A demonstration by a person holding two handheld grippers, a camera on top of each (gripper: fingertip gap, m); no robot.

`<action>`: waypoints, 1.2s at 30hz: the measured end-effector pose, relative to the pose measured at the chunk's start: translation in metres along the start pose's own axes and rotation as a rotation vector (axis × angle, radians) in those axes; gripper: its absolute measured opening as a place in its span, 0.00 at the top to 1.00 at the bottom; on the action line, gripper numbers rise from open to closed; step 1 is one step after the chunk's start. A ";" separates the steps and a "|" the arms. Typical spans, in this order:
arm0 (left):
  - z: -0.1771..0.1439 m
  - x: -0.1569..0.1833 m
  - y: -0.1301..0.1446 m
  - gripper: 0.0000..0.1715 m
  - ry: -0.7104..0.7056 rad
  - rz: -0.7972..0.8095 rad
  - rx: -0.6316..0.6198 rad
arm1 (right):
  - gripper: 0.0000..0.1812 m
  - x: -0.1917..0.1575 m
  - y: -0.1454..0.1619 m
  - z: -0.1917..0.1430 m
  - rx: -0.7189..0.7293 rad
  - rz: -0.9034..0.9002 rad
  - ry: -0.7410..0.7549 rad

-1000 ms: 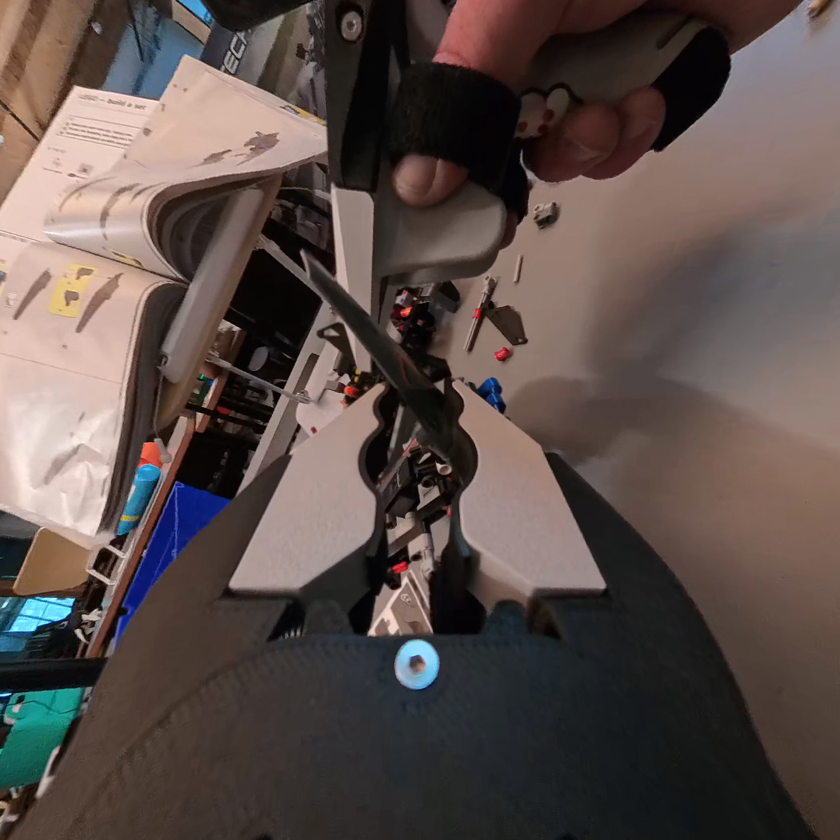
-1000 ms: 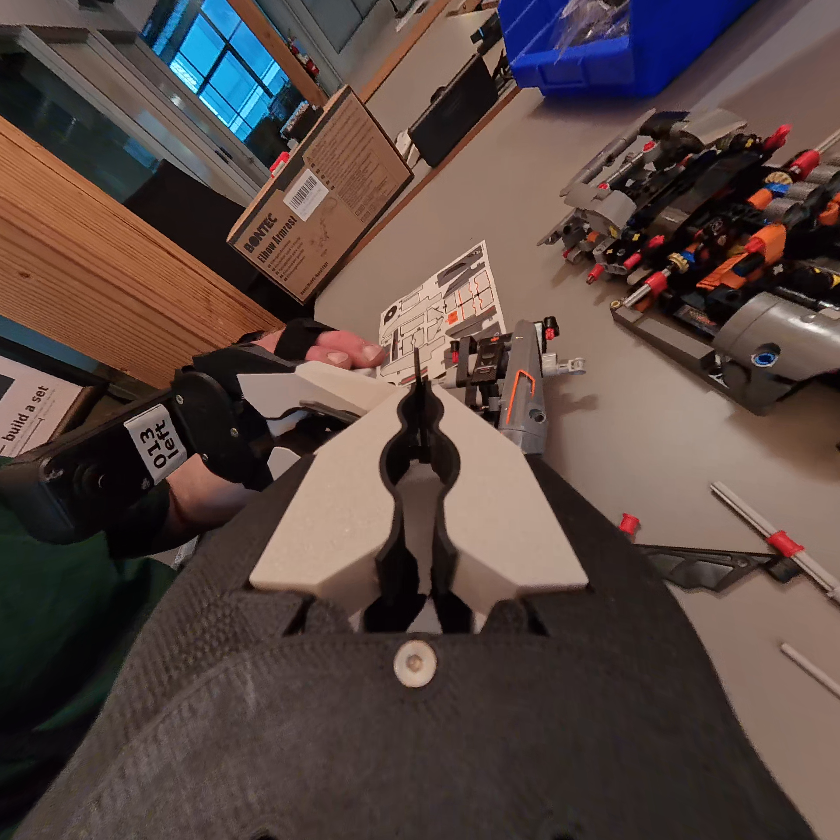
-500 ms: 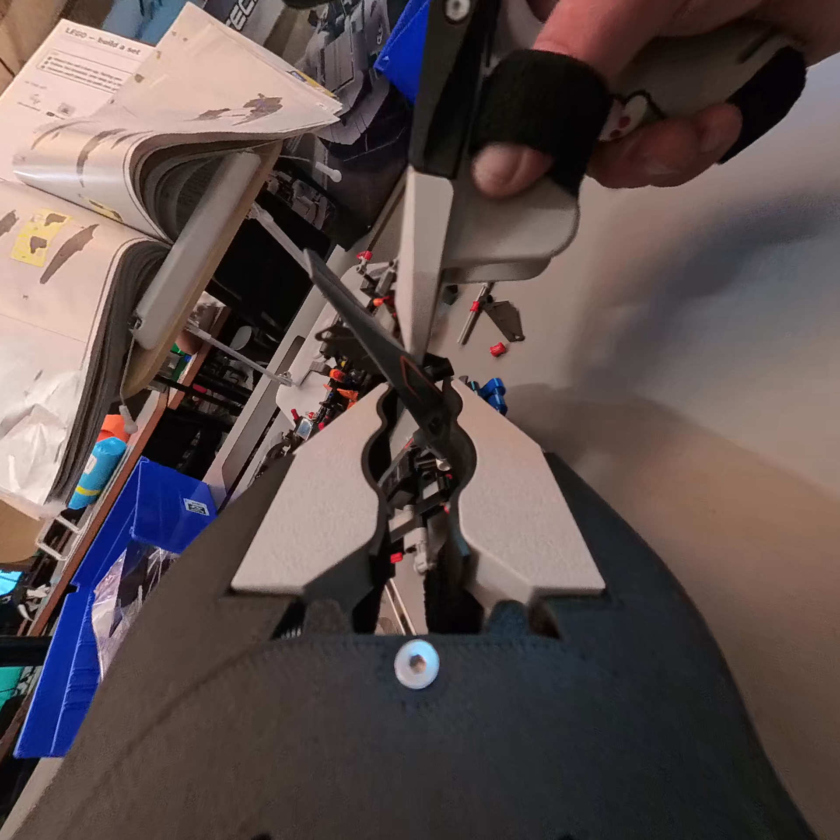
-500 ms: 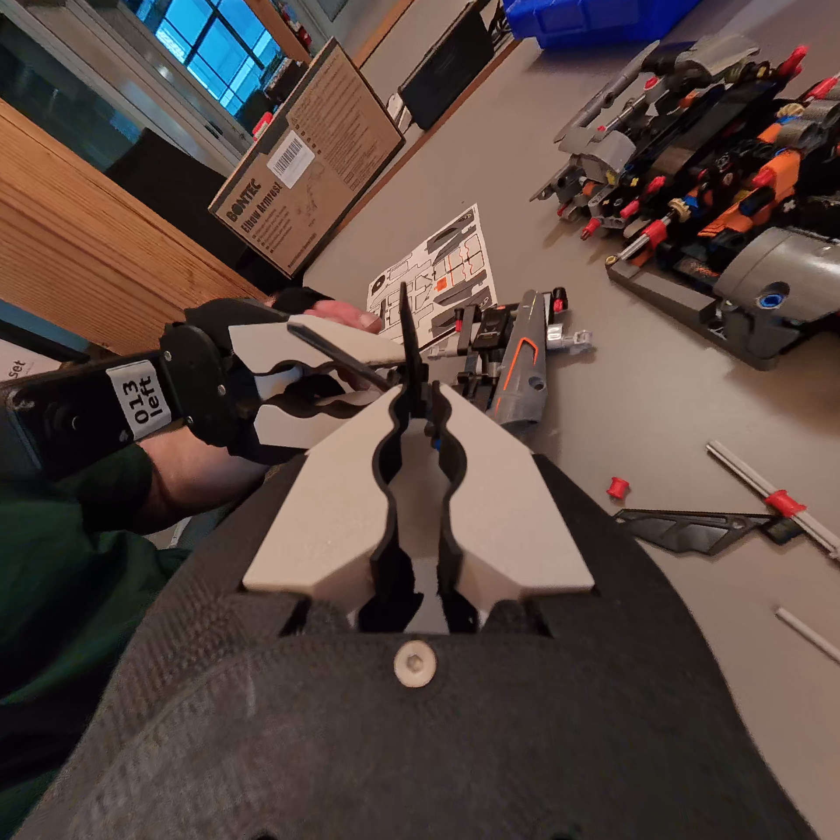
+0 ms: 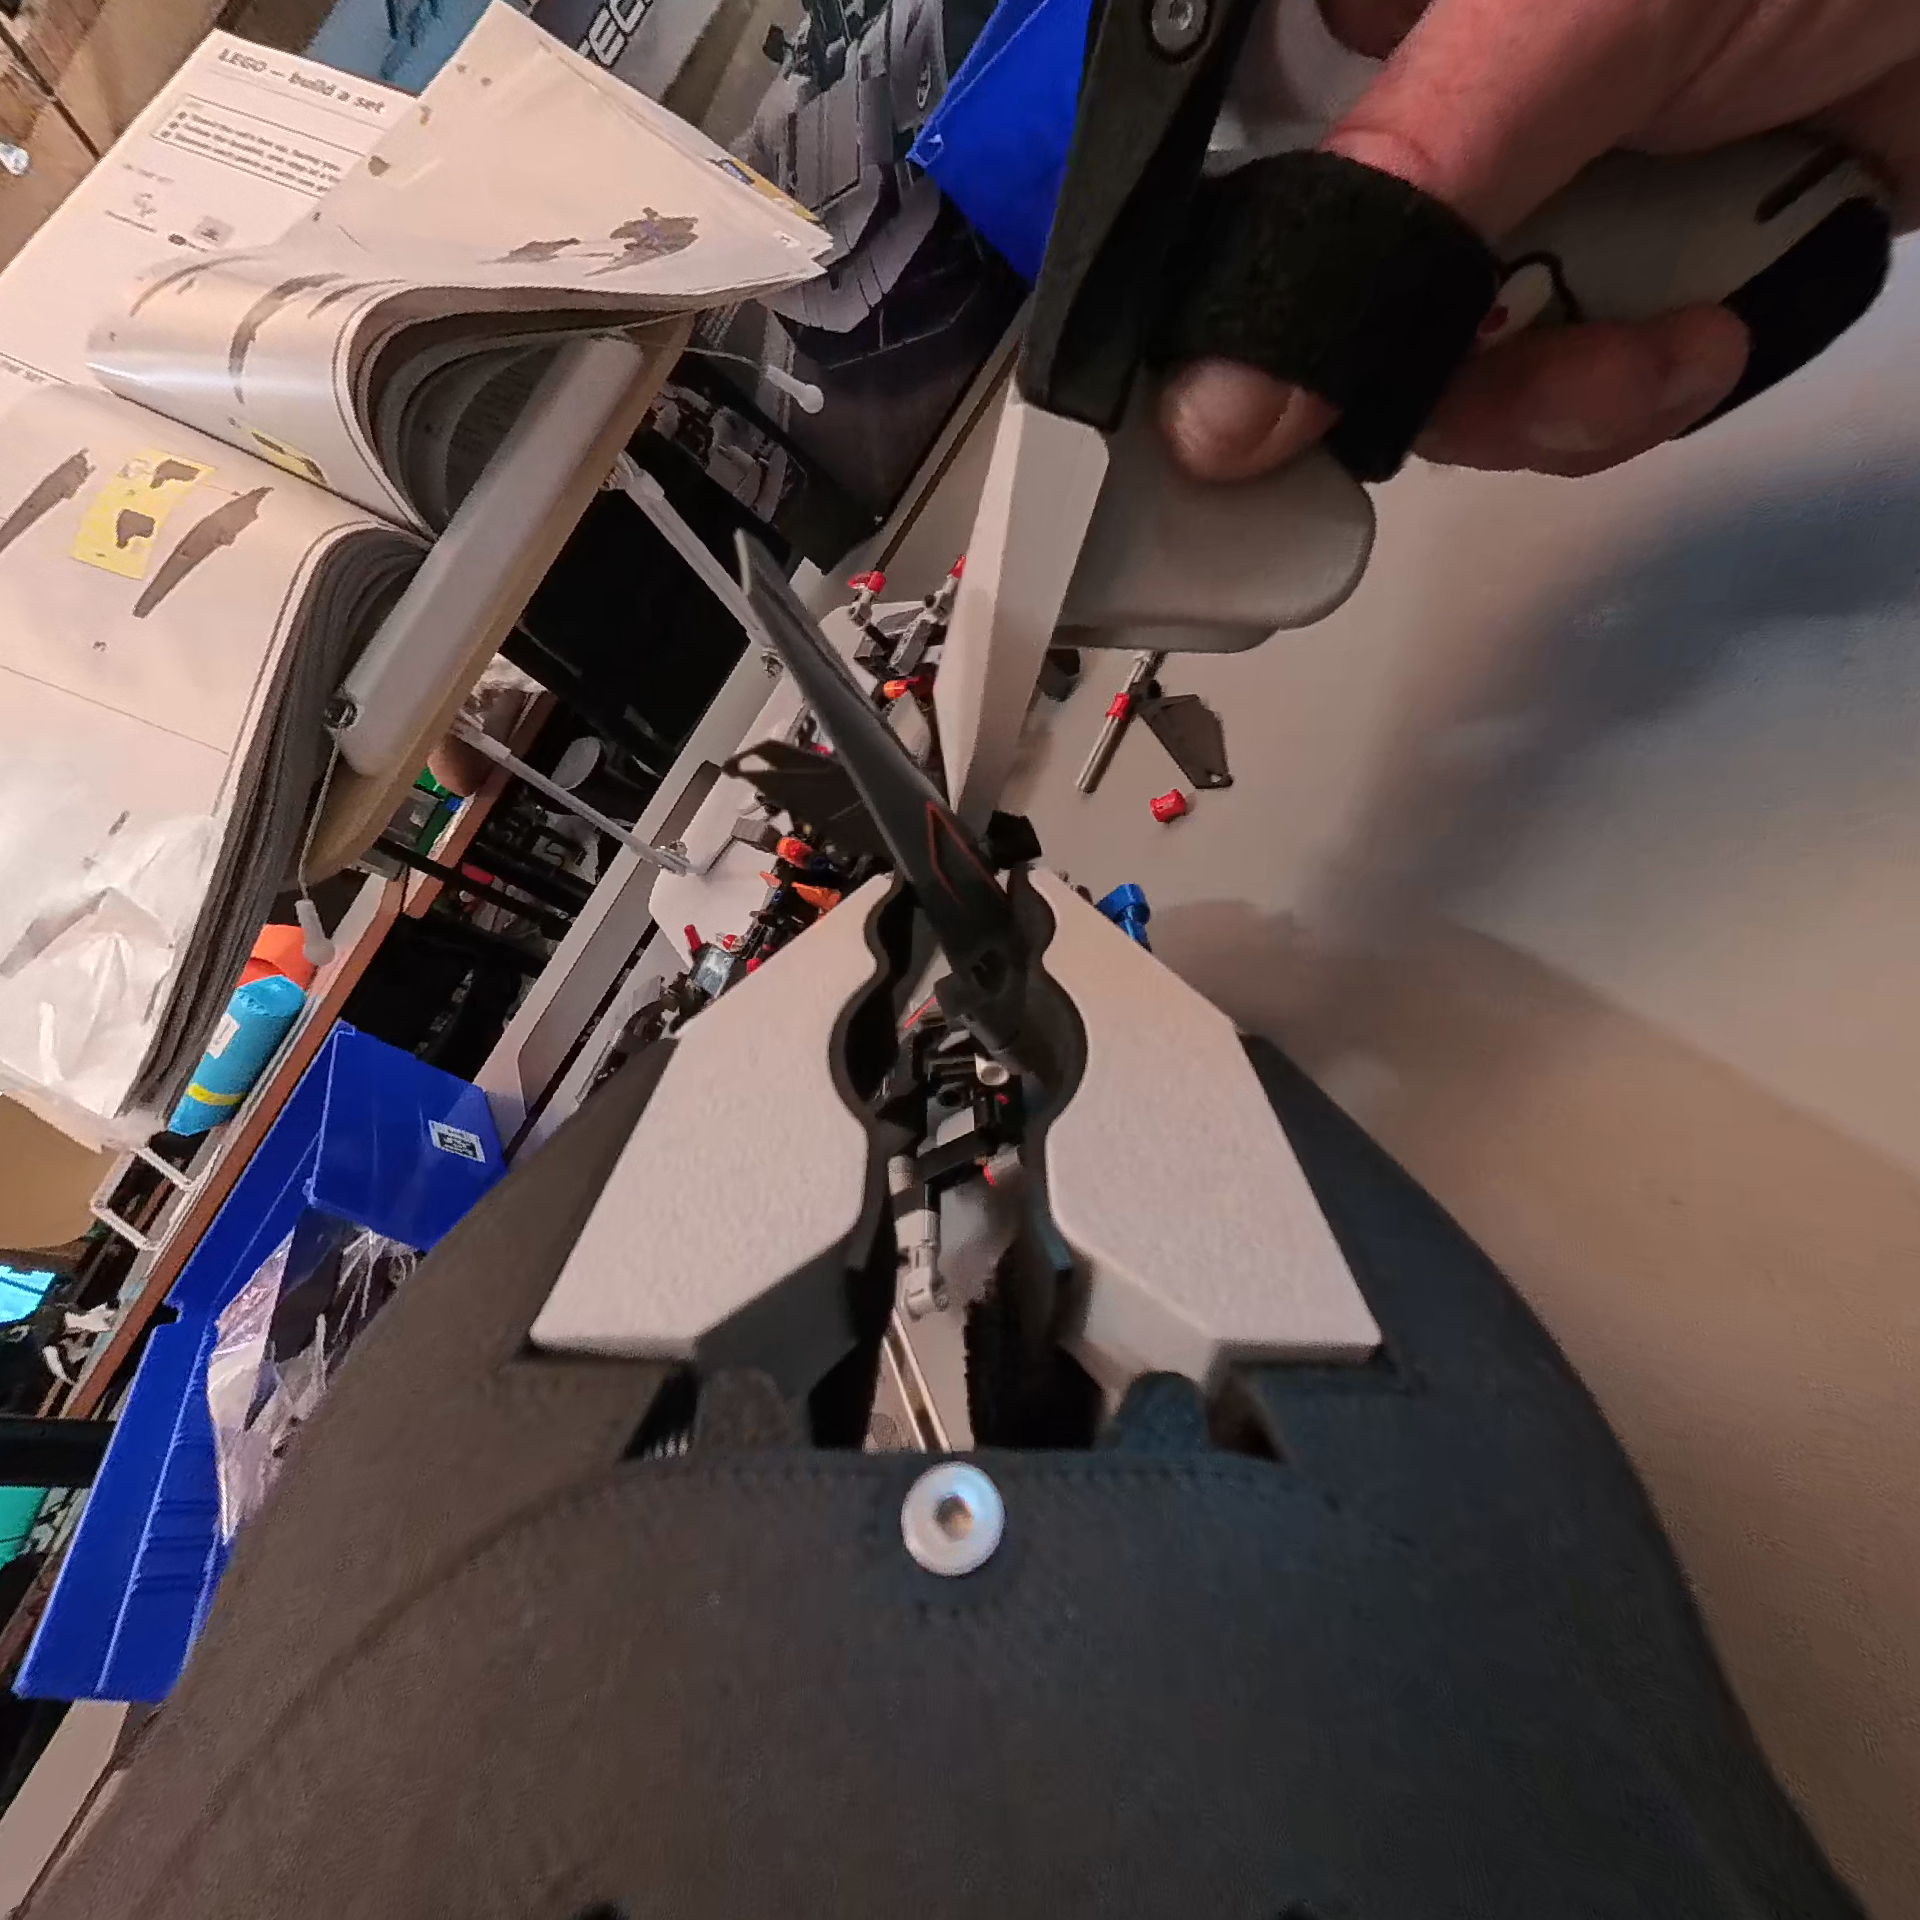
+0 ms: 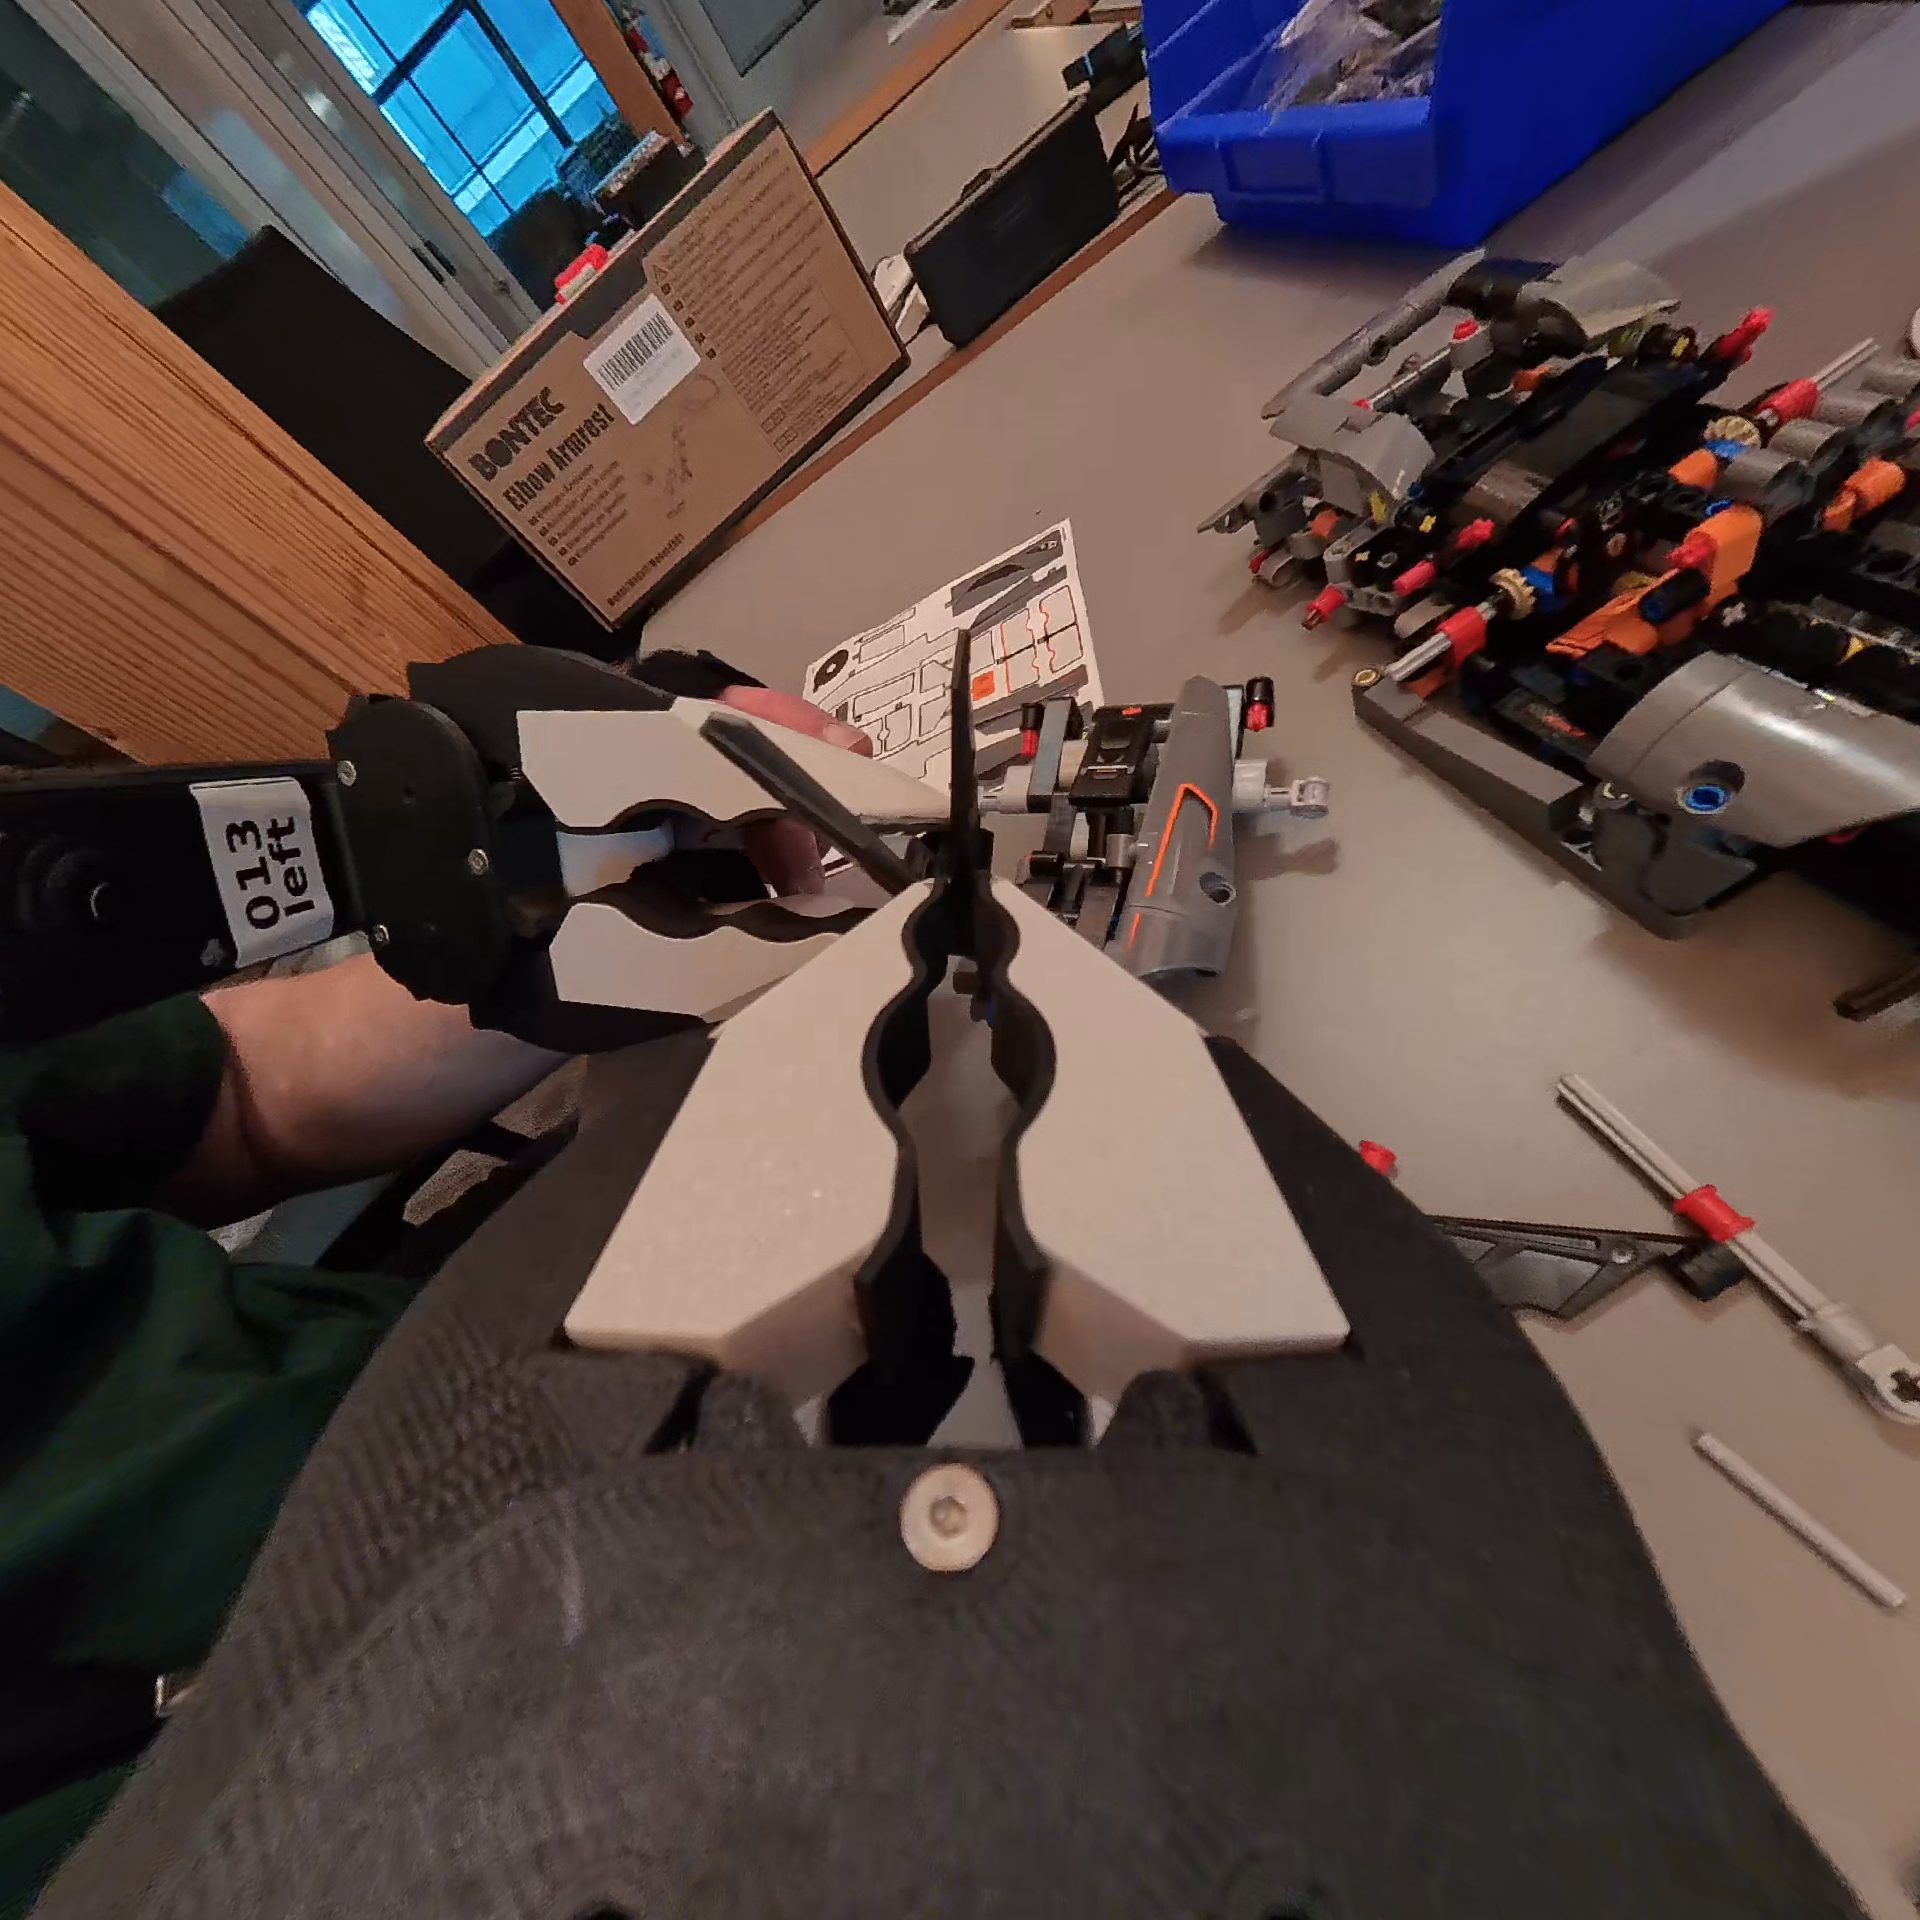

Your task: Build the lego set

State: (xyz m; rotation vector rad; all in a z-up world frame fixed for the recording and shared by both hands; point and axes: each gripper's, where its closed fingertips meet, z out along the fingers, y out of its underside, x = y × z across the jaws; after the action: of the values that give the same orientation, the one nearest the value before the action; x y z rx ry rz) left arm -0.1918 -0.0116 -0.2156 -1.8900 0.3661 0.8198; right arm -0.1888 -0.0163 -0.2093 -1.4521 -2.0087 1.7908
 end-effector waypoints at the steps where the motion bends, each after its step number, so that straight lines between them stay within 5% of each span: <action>1: 0.000 -0.001 0.000 0.91 -0.001 -0.008 0.005 | 0.99 -0.001 -0.001 0.000 0.003 -0.004 0.001; 27: -0.001 -0.005 -0.001 0.91 -0.038 -0.006 0.007 | 1.00 -0.002 -0.004 0.001 -0.020 -0.049 0.038; 36: -0.002 -0.006 -0.002 0.91 -0.040 -0.019 0.019 | 0.88 0.000 -0.007 -0.009 0.017 -0.009 0.034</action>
State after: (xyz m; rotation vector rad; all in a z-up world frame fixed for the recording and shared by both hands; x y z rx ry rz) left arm -0.1941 -0.0135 -0.2099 -1.8540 0.3290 0.8374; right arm -0.1873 -0.0089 -0.2008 -1.4561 -1.9755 1.7633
